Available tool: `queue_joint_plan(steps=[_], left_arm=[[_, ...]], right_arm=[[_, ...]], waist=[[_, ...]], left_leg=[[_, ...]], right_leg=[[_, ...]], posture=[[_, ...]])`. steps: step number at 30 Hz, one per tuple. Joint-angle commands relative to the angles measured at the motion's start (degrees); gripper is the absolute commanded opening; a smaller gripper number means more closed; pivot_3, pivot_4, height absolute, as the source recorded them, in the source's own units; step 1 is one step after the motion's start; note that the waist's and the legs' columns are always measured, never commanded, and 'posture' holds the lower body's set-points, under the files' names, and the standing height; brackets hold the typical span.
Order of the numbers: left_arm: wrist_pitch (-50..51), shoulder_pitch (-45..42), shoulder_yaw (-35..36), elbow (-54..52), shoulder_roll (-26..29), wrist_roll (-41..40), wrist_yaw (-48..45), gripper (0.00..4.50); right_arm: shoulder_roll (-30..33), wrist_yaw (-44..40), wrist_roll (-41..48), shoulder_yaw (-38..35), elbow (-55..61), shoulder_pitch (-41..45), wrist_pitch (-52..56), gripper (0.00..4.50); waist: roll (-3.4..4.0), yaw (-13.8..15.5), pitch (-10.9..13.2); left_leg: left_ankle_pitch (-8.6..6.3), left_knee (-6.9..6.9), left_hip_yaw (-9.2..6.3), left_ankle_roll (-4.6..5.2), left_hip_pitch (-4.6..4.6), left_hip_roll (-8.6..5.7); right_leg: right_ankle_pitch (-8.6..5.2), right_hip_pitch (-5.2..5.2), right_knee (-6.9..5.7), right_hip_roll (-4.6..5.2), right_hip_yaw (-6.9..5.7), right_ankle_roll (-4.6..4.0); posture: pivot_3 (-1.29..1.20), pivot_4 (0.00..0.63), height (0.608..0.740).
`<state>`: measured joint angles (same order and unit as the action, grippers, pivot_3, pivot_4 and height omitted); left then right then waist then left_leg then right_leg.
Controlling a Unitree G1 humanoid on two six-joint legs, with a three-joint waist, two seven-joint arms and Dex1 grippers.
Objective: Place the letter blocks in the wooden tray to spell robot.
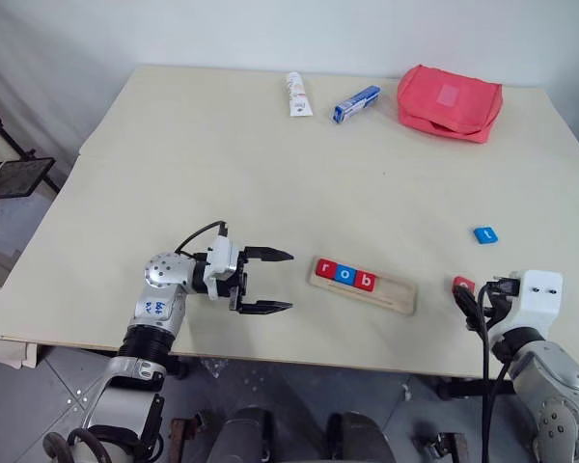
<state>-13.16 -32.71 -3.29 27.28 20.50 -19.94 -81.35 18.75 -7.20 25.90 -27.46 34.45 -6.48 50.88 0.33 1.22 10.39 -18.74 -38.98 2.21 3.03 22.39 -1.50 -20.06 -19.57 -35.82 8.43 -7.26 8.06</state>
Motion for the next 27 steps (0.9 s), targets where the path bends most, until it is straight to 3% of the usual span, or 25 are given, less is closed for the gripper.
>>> queue_joint_plan(steps=[1, 6, 12, 19, 23, 27], left_arm=[[-0.28, 0.51, 0.54, -1.78, 0.27, -0.87, 0.15, 4.5], [-0.37, 0.46, 0.57, -1.73, 0.14, -0.94, 0.24, 4.5], [-0.25, 0.31, 0.5, -1.86, -0.01, -1.0, 0.26, 4.5], [-0.5, 0.04, 0.28, -1.68, -0.41, -0.81, 0.53, 4.5], [-0.74, 0.37, 0.3, -1.78, -0.24, -0.96, 0.04, 4.5], [-0.55, 0.77, 0.37, -2.38, 0.04, -1.09, -0.05, 4.5]], right_arm=[[0.3, -0.74, 0.27, -0.59, 1.22, -0.93, -1.97, 4.44], [1.78, -2.96, 1.15, -0.76, 2.16, -1.89, -2.18, 4.48], [10.0, -11.14, 2.75, -1.34, 2.62, -3.75, -2.21, 4.48], [25.39, -26.4, 1.84, -0.96, -3.84, -5.98, -6.8, 4.48], [40.8, -41.47, -2.89, 4.2, -15.79, -2.97, -15.16, 4.48], [45.64, -47.82, -5.16, 10.18, -24.59, 4.11, -20.58, 4.48]], waist=[[0.0, 0.04, 0.0], [0.0, 0.01, 0.0], [0.0, 0.08, 0.0], [-0.03, 0.13, 0.0], [-0.01, 0.11, 0.03], [-0.06, 0.0, 0.05]], left_leg=[[0.0, 0.0, 0.0, 0.0, 0.0, 0.0], [0.0, 0.0, 0.0, 0.0, 0.0, 0.0], [0.0, 0.0, 0.0, 0.01, 0.0, -0.01], [-0.01, -0.01, 0.02, 0.03, 0.0, 0.0], [-0.01, -0.02, 0.16, 0.11, 0.01, -0.06], [0.0, -0.04, 0.16, 0.11, 0.01, 0.06]], right_leg=[[0.0, 0.0, 0.0, 0.0, 0.0, 0.0], [0.0, 0.0, 0.0, 0.0, 0.0, 0.0], [0.0, 0.01, 0.01, 0.0, 0.01, 0.0], [0.0, 0.07, 0.13, 0.01, -0.02, 0.0], [0.0, 0.09, 0.22, 0.06, 0.01, 0.0], [0.0, 0.14, 0.29, 0.04, -0.13, 0.01]], posture=[[0.0, 0.15, 0.74], [0.0, 0.15, 0.74], [0.0, 0.15, 0.74], [0.0, 0.15, 0.74], [0.0, 0.15, 0.74], [0.0, 0.15, 0.74]])
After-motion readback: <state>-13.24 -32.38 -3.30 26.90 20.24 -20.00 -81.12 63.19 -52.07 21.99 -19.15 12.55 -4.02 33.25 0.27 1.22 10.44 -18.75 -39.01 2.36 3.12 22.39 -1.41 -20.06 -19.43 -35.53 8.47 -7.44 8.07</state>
